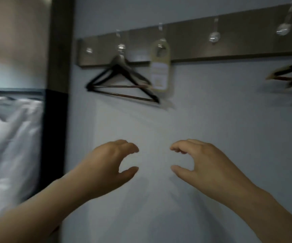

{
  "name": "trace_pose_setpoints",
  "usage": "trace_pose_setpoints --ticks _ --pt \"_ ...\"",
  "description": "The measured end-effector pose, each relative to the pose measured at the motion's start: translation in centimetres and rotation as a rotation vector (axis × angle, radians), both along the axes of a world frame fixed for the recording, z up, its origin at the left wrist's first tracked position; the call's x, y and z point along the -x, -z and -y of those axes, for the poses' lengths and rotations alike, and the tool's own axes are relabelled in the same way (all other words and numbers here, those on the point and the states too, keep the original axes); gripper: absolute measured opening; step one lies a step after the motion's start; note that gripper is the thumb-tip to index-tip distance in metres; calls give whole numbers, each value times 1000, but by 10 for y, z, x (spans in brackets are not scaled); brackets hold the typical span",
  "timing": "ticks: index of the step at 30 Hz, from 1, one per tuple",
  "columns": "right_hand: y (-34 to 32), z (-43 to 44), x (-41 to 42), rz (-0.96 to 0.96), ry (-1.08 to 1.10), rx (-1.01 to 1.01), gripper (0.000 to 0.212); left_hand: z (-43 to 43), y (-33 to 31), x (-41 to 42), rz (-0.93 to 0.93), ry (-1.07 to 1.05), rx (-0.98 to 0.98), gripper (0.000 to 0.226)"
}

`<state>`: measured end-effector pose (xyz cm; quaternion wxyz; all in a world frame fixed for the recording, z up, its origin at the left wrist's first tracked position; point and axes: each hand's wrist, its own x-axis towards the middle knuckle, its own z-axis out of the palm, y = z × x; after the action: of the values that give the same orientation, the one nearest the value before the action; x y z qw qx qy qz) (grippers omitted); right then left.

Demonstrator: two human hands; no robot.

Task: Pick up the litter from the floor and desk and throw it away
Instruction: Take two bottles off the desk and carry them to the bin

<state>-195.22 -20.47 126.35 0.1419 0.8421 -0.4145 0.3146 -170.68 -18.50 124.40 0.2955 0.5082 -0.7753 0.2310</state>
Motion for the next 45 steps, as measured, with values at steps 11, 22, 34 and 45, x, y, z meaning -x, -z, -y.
trace_pose_setpoints --ticks 11,22,34,45 --pt "2 -75 -359 -5 -583 -13 43 -210 10 -298 -68 -573 -80 45" --pt "25 -106 -573 -67 -834 -58 42 -293 41 -462 -119 -891 -109 43" --pt "24 -13 -757 -68 -915 -23 39 -227 40 -615 -116 -1011 -86 46" --pt "48 4 -955 -121 -982 -52 38 -215 62 -804 -147 -1083 -101 45"
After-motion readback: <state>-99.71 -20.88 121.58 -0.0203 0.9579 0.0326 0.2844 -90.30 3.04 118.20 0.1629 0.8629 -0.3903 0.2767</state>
